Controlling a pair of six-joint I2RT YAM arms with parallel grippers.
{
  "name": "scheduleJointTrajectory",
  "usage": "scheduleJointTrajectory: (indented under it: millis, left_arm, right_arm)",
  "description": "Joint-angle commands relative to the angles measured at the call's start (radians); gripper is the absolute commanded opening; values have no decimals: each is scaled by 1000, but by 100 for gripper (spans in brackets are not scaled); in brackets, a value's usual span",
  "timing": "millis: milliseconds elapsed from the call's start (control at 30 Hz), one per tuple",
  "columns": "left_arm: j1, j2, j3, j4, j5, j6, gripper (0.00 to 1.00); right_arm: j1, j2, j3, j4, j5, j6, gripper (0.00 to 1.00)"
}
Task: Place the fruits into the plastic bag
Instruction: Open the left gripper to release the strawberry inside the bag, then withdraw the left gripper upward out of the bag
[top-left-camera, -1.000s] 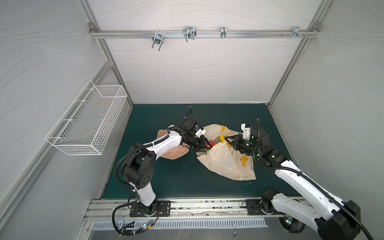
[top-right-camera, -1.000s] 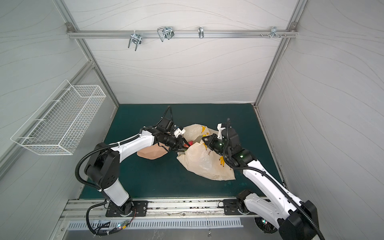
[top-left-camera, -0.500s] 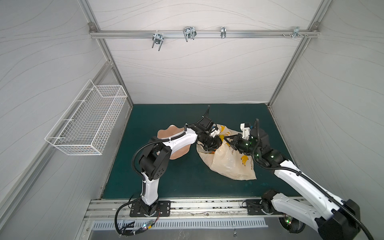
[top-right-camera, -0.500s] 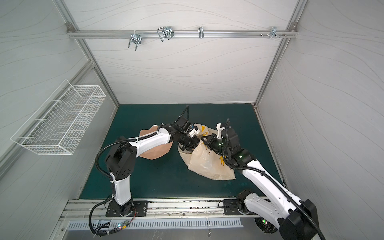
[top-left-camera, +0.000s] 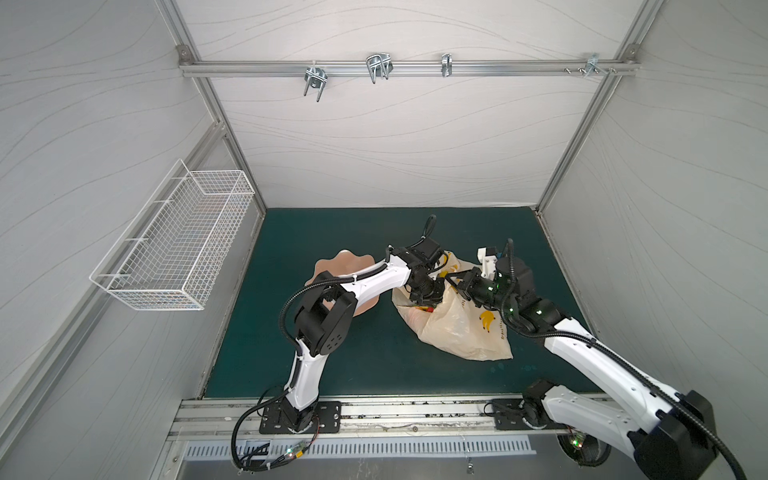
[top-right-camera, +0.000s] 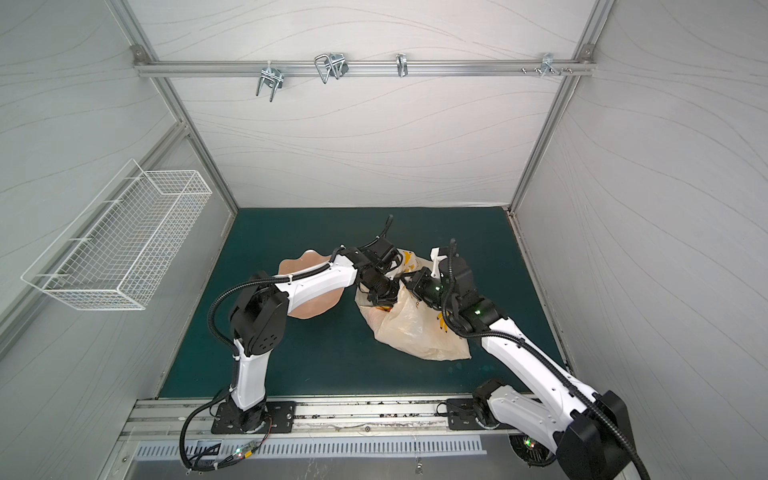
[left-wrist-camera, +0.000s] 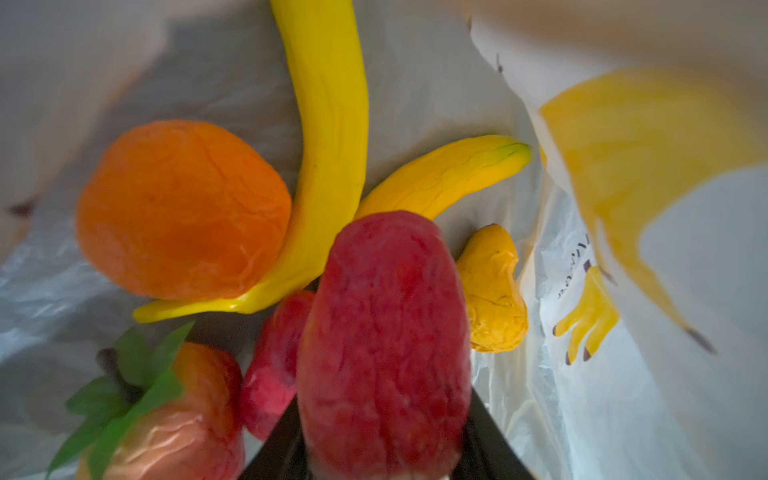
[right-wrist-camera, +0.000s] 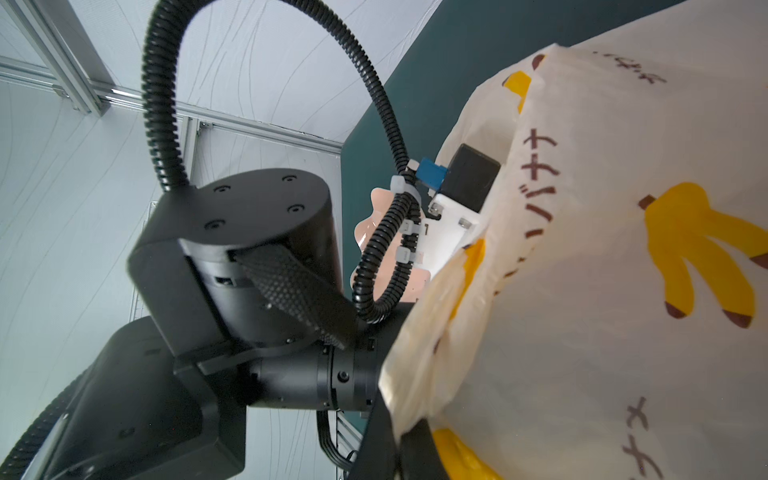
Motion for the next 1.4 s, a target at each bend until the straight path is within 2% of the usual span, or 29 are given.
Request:
scheduleJointTrajectory:
  millis: [0, 100, 167, 500, 700, 900, 1133, 1367]
  left_arm:
    - [-6, 21, 45, -48, -71, 25, 24]
    - [-6, -2, 40, -47, -83, 30, 48]
    - [-7, -21, 39, -41, -82, 32, 58]
    - [11, -97, 53, -56, -94, 61, 75]
    - [59, -189, 50, -77, -135, 81, 82]
    - [118, -259, 93, -174, -196, 156, 83]
    - [154, -342, 126, -271, -334, 303, 86]
    - [168, -362, 98, -274, -359, 534, 86]
  right_arm:
    - [7, 4, -5, 48, -7, 16, 0]
    - [6, 4, -5, 48, -9, 14, 0]
    - [6, 0, -6, 47, -9, 15, 0]
    - [-2, -31, -18, 17, 3, 5, 0]
    - [-17, -54, -26, -5, 4, -2, 0]
    - [-24, -68, -25, -28, 3, -13, 0]
    - [-30, -81, -22, -53, -2, -22, 0]
    - [-36, -103, -18, -98, -13, -41, 0]
